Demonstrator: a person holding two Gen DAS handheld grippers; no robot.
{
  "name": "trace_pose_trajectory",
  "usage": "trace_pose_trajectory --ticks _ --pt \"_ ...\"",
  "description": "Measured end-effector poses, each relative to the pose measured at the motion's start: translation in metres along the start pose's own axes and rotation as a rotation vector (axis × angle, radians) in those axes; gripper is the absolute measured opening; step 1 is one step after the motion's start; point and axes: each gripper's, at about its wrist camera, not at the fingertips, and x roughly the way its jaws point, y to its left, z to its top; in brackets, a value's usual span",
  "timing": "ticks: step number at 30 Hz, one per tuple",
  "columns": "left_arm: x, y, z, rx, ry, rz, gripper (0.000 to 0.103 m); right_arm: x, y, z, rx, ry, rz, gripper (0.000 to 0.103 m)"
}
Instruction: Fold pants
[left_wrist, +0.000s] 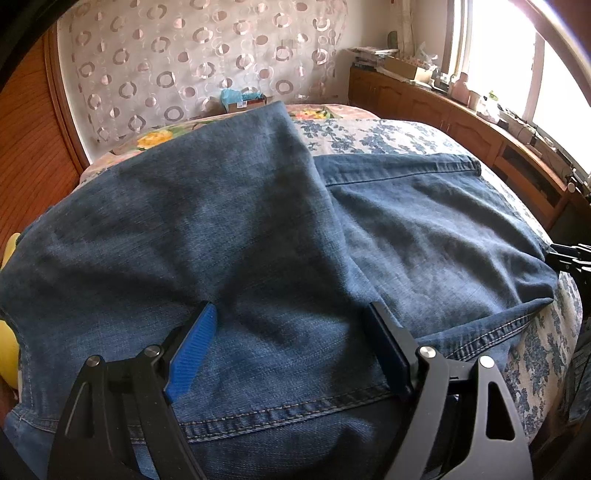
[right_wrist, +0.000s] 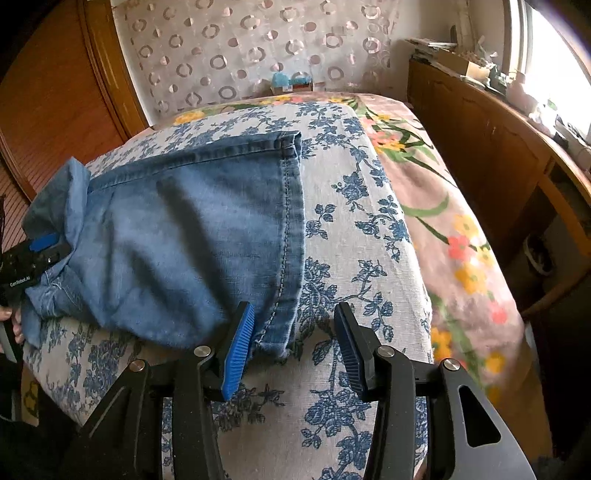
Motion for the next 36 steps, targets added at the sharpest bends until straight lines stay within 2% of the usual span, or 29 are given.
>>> trace_pose_trajectory --ticks 4,15,18,20,23,29,33,36 --pt "0.0 0.0 0.001 0.002 0.001 0.003 0.082 0.003 0.008 0.001 -0.018 0.006 0.022 0.047" --pt "0.001 0.0 -0.001 0.009 0.004 0.012 0.082 0.012 0.02 -0.003 -0.098 -0.024 -0.028 0.046" --pt "0.001 0.0 -0.001 0.009 0.004 0.013 0.082 0.013 0.022 -0.005 -0.107 -0.037 -0.035 0.043" --pt "0.001 0.0 -0.001 0.01 0.004 0.014 0.082 0.013 0.022 -0.005 -0.104 -0.041 -0.035 0.03" --pt "0.0 0.0 0.0 0.009 0.004 0.013 0.082 0.013 0.016 -0.004 -0.07 -0.042 -0.022 0.017" --pt "0.0 -0.001 0.0 0.01 0.004 0.015 0.082 0.011 0.004 -0.002 0.007 -0.035 0.037 0.014" --pt "-0.001 -0.002 0.0 0.016 0.001 0.012 0.082 -0.002 0.003 0.003 0.033 -0.088 0.09 0.014" --pt "-0.009 0.003 0.0 -0.017 -0.008 -0.007 0.082 -0.016 0.008 0.014 0.021 -0.134 0.121 0.014"
